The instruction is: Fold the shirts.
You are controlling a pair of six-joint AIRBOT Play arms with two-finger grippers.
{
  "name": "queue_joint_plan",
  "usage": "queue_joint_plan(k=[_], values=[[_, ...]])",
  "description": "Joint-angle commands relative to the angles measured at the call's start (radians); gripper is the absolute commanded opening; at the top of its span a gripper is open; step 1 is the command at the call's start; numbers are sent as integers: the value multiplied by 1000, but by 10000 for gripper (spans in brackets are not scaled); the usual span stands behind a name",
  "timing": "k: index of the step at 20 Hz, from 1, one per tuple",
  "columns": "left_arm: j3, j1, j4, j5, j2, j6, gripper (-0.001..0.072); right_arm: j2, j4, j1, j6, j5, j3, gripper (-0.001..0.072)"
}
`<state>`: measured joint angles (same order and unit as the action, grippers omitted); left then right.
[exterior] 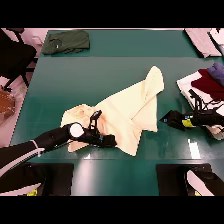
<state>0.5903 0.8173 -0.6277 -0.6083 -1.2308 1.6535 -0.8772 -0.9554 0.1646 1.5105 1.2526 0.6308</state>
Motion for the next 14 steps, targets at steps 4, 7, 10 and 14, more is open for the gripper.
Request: queue_joint_plan(k=[4, 7, 10, 14], values=[[140, 34, 11, 68, -23, -11, 20, 1, 22, 1, -10, -14, -1, 588], [323, 34, -142, -33, 9, 46, 20, 0, 59, 1, 0, -146, -1, 588], [484, -13, -372, -97, 72, 178, 20, -57, 156, 1, -1, -303, 35, 589], [594, -164, -519, -217, 131, 201, 20, -271, 190, -66, -32, -355, 294, 572]])
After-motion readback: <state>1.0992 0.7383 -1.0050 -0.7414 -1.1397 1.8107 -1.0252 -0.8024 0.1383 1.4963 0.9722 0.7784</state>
